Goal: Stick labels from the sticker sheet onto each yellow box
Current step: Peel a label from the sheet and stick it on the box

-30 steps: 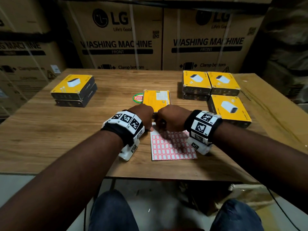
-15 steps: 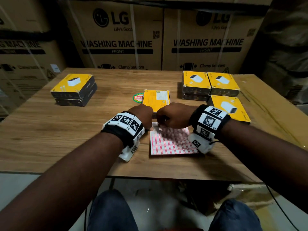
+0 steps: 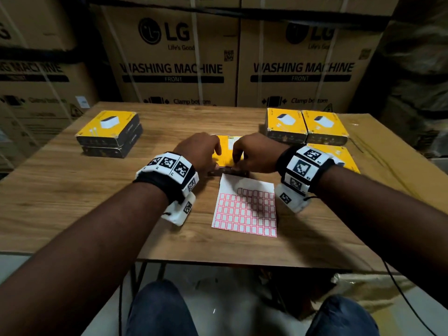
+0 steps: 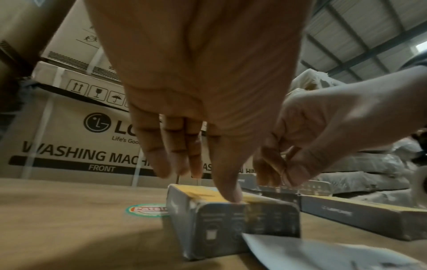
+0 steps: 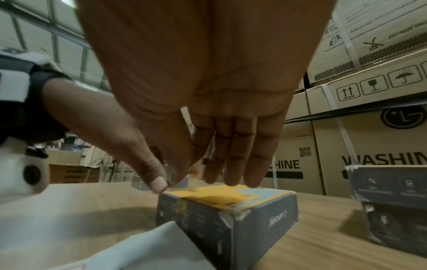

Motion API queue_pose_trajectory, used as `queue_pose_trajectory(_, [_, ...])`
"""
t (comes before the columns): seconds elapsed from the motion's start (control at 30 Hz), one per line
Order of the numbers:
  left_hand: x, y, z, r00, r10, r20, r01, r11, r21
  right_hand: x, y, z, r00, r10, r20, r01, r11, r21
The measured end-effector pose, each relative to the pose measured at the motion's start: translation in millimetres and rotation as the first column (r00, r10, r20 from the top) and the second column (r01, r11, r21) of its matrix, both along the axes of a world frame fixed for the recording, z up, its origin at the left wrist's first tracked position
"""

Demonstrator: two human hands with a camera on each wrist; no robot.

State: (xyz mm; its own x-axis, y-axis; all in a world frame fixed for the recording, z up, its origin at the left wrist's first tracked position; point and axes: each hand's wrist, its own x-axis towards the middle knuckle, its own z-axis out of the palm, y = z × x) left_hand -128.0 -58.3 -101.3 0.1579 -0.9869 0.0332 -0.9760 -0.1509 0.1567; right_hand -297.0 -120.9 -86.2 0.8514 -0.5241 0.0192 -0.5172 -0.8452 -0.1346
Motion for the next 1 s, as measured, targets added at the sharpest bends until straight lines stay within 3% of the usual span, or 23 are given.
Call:
queue_pose_trajectory(0.17, [0.1,-5.5,-14.4,0.996,-0.083,0.028,0.081,0.995,0.066,9.9,0.4,-4.0,0.998,-0.036,-0.052,0.036,0.999,-0.011])
queue_pose_trajectory(0.3, [0.0,-5.4,-21.6,0.996,-0.091,0.022,0.091,0.996,0.008,15.2,2.2,-8.8,0.996,0.016,-0.087,-0.019,0.999,-0.036])
queue_pose_trajectory(0.5, [-1.5,-12.9,-16.1,0.998,-0.063,0.023,0.063,0.998,0.000,18.6,5.3,-6.9,0.997,0.051,0.053,-0.050,0.999,-0.017])
queue_pose_trajectory(0.7, [4.9,-25.4,-6.9,0.999,-0.033,-0.034,0.033,0.999,0.013,26.9,-13.9,1.3,0.988,-0.068,-0.137,0.066,0.998,-0.024])
queue_pose_trajectory(1.0, [10.8,-33.4,-8.1,0.998,-0.045,-0.047,0.044,0.999,-0.013,43.5,-18.7,-0.2,0.983,-0.052,-0.178,0.041,0.997,-0.065])
